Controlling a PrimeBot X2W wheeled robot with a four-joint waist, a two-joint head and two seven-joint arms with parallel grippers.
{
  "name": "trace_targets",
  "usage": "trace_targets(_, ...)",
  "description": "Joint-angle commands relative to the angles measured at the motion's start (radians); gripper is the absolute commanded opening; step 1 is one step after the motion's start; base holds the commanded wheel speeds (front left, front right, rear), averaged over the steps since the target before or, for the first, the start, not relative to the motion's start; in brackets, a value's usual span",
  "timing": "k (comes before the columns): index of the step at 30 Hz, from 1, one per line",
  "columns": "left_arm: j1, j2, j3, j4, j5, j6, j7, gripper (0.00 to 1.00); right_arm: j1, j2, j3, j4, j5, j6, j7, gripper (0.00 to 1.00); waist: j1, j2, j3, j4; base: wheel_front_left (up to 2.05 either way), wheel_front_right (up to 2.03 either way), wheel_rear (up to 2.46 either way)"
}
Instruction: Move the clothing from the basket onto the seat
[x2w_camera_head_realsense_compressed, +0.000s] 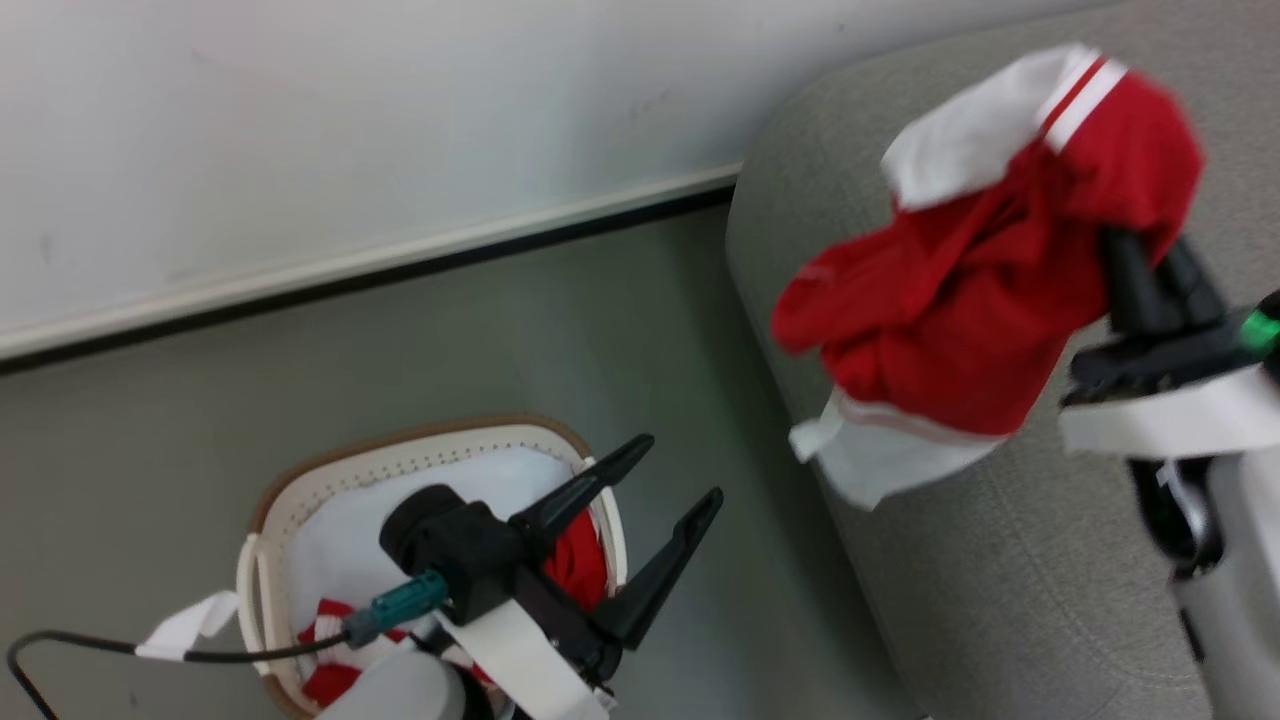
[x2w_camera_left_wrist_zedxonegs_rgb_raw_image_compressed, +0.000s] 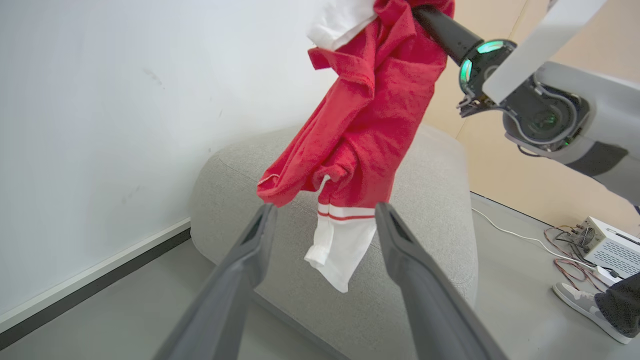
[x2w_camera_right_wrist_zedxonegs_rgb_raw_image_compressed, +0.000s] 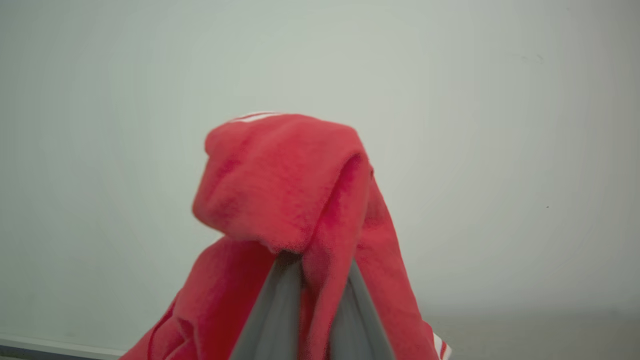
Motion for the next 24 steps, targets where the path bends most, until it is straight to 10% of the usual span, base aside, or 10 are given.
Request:
trace_targets(1, -0.034, 0.011, 0.003, -0.008, 0.014, -0.006, -0.01, 1.0, -0.062, -0.003, -0.043, 0.002, -0.01, -0.002, 0.0, 0.0, -0.0002, 0.0, 0.149, 0.081, 0.0, 0.0, 0.0)
trace_targets(15, -0.176, -0.008, 0.057, 0.032, -0.024, -0.023, -0.077, 1.0, -0.614, -0.173, -0.652, 0.208, -0.279, -0.002, 0.178, 0.0, -0.0002, 0.0, 0.397, 0.274, 0.0, 0.0, 0.0)
trace_targets(24, -0.138, -0.014, 0.088, 0.072, -0.033, -0.026, -0.085, 1.0, -0.55, -0.07, -1.069, 0.329, -0.521, -0.002, 0.167, 0.0, -0.0002, 0.0, 0.45, 0.346, 0.0, 0.0, 0.0)
